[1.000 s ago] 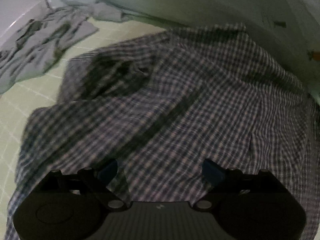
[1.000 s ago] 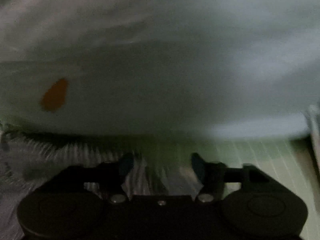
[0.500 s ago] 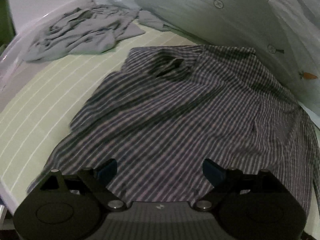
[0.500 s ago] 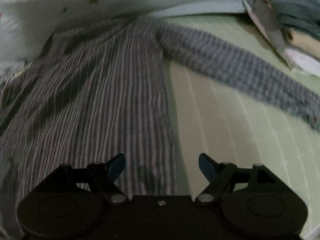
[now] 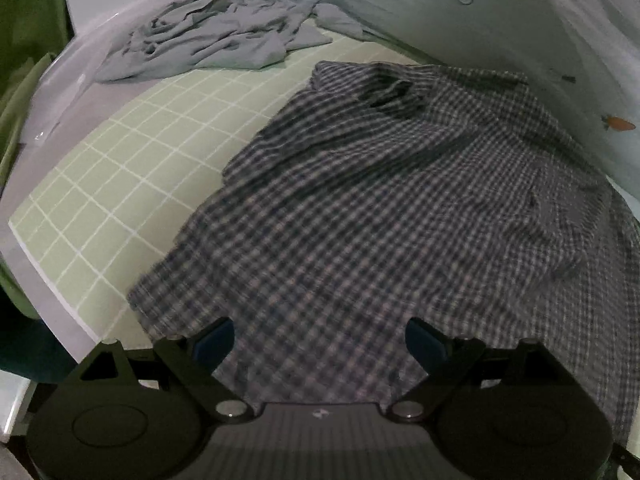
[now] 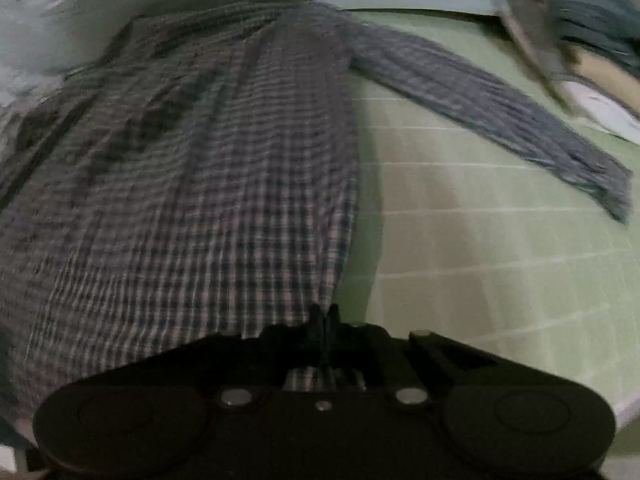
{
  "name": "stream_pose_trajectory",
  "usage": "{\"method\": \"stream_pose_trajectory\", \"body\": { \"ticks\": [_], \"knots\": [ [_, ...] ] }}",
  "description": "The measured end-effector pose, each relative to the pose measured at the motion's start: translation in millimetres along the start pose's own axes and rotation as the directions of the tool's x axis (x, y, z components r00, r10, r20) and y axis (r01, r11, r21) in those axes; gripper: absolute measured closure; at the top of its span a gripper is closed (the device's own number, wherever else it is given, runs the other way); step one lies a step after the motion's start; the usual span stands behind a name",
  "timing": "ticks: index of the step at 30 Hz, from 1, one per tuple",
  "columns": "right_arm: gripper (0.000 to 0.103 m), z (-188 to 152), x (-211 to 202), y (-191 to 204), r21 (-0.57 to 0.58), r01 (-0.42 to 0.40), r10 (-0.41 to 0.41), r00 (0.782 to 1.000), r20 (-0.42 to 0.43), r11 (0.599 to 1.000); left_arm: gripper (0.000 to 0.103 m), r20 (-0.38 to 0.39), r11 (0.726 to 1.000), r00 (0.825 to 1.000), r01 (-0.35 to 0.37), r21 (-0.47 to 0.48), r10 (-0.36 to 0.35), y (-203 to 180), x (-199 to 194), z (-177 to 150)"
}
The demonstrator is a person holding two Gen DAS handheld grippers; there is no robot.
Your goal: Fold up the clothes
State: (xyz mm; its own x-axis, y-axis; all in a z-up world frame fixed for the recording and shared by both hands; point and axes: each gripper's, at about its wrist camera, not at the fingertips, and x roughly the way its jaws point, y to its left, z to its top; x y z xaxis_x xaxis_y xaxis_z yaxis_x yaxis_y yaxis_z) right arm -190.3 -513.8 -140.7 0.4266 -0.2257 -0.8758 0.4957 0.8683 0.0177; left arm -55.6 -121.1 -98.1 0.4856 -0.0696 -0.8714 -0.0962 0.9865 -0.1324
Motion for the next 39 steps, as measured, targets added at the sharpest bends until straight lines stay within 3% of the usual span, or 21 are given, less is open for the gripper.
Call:
{"method": "stream_pose_trajectory", "body": {
  "ticks": [4,7,9,12,22,27,30,31,34,35,36,37,39],
  "knots": [
    [0.099,-5.8,-5.8,-21.0,0.120,0.130,-0.129,0.991,-0.021,0.984,0.011,0.028,1.000,1.000,-0.008,0.006,0.008,21.1,-5.9,10.6],
    [0.065,-1.4,-6.0,-13.1,0.138,0.213,-0.210,0.977,-0.036,0.967,0.011,0.017,1.000,1.000,-0.017,-0.026,0.017,44.8,-0.8,21.6],
    [0.033,4.1,-6.4,4.0,0.137,0.254,-0.254,0.967,-0.022,0.957,0.011,0.018,0.999,1.000,-0.013,-0.031,0.013,55.2,4.0,31.0],
    [0.022,13.5,-5.8,33.3,0.132,0.248,-0.250,0.968,0.001,0.960,0.011,0.022,0.999,1.000,-0.004,-0.033,0.005,69.3,11.1,45.4],
    [0.016,34.9,22.6,144.5,0.027,0.081,-0.080,0.996,-0.030,0.996,0.011,0.016,0.992,0.996,0.089,0.089,-0.091,78.2,49.9,95.8],
    [0.000,33.8,30.5,160.6,0.117,0.091,-0.087,0.995,-0.044,0.989,0.011,-0.018,0.974,0.989,0.147,0.172,-0.146,69.3,78.2,120.7],
    [0.000,32.5,32.7,165.8,0.170,0.113,-0.109,0.993,-0.035,0.979,0.013,-0.046,0.961,0.985,0.171,0.219,-0.164,65.2,93.5,131.5],
    [0.000,31.9,32.6,168.2,0.185,0.122,-0.118,0.993,-0.031,0.975,0.015,-0.057,0.956,0.984,0.178,0.234,-0.169,64.0,98.4,135.1],
    [0.000,30.4,32.5,175.5,0.231,0.148,-0.147,0.989,-0.021,0.962,0.039,-0.100,0.939,0.977,0.210,0.273,-0.189,61.6,111.1,144.1],
    [0.000,30.5,32.8,178.2,0.246,0.156,-0.156,0.988,-0.019,0.957,0.051,-0.105,0.934,0.976,0.215,0.284,-0.193,61.9,112.4,145.7],
    [0.000,30.2,33.1,180.1,0.261,0.165,-0.166,0.986,-0.018,0.951,0.074,-0.109,0.929,0.975,0.219,0.297,-0.194,62.6,112.6,147.2],
    [0.000,29.4,33.4,181.8,0.274,0.172,-0.175,0.985,-0.015,0.946,0.086,-0.113,0.924,0.974,0.223,0.311,-0.196,63.3,112.7,148.8],
    [0.000,26.3,33.6,184.8,0.291,0.182,-0.189,0.982,-0.006,0.939,0.091,-0.091,0.923,0.976,0.215,0.318,-0.196,70.8,107.7,154.3]
  ]
}}
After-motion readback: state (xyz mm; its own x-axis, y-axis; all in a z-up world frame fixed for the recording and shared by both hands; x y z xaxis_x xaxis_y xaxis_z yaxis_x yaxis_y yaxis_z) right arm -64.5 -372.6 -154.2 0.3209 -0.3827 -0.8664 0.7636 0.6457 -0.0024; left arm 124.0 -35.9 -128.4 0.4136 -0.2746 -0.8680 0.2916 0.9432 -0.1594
